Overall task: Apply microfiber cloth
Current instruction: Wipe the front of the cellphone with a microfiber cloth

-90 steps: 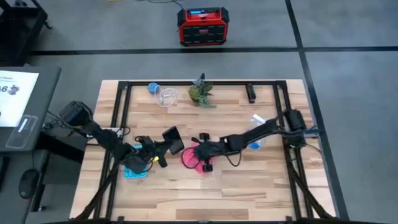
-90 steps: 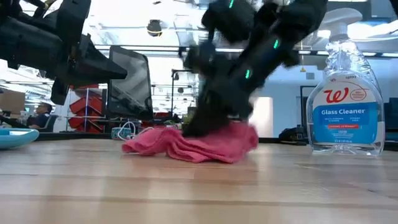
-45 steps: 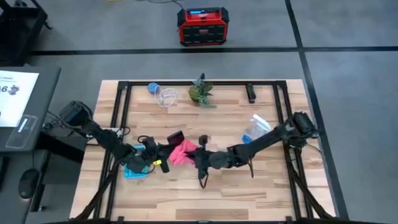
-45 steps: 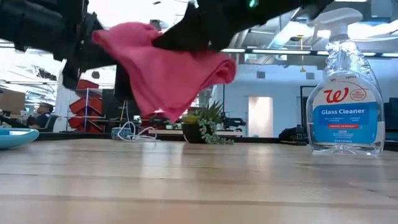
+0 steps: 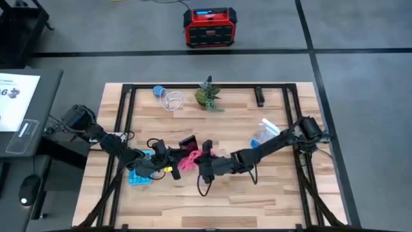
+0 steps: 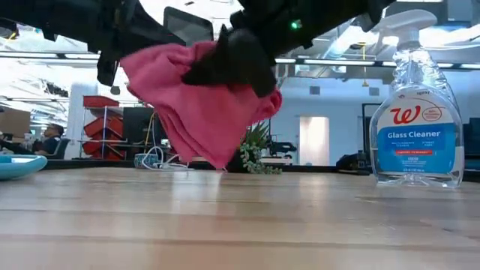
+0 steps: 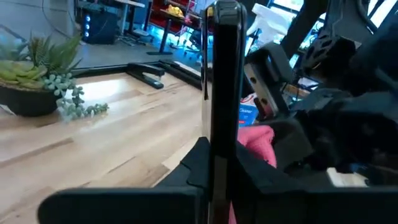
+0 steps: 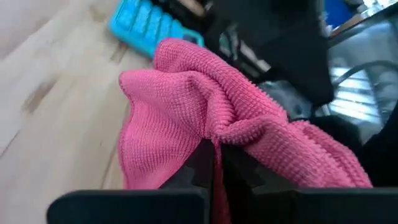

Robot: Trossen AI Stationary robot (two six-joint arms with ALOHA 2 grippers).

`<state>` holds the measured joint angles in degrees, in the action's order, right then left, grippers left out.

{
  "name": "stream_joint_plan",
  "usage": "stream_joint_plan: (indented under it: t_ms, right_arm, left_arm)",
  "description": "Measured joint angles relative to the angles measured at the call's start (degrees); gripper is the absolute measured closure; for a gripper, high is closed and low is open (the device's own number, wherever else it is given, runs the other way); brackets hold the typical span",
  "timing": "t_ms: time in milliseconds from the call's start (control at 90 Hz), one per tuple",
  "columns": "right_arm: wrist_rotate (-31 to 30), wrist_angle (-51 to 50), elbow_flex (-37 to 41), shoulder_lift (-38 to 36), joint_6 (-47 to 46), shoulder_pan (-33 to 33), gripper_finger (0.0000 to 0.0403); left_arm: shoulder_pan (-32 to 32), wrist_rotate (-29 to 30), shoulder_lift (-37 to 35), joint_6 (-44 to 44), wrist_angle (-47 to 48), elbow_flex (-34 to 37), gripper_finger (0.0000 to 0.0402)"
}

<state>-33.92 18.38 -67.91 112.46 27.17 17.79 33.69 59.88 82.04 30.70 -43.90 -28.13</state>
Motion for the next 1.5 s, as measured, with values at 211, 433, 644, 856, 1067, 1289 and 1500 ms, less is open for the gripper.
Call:
stream_joint_plan:
  t_ms: [211,433,644,856,1067,1289,1500]
  right_arm:
    - [-3.37,9.27,0.12,0.07,-0.19,0.56,0.0403]
    - [2.67,-0.01,-0.08,-0.09,-2.52,-0.08,0.0403]
    - [-0.91,-8.26,0.01,-2.51,-4.66,0.01,0.0403]
    - [-5.50,-7.07,0.12,-8.28,-1.41,-0.13,0.0403]
    - [-5.69,-2.74,0.10,-11.15,-0.49,-1.21,0.0403]
    - [-0.41,-4.42,0.01,-8.86,-0.70,-1.39,0.0403]
    - [-1.87,6.02,0.10,-8.51,0.17,-1.51,0.0403]
  left_arm:
    - [0.04,-0.19,-0.13,0.57,-0.85,-0.23,0.0389]
    - [0.09,-2.15,0.04,0.25,-0.09,-0.21,0.0389]
    - [0.09,-1.68,-0.07,0.09,-0.45,-0.21,0.0389]
    - [0.24,-2.68,-0.13,0.76,-0.51,-0.21,0.0389]
    - [0.31,-3.11,-0.15,0.85,-0.47,-0.28,0.0389]
    - [0.35,-3.87,-0.02,0.68,0.90,-0.19,0.0389]
    - [0.35,-3.56,-0.15,1.34,1.35,-0.26,0.0389]
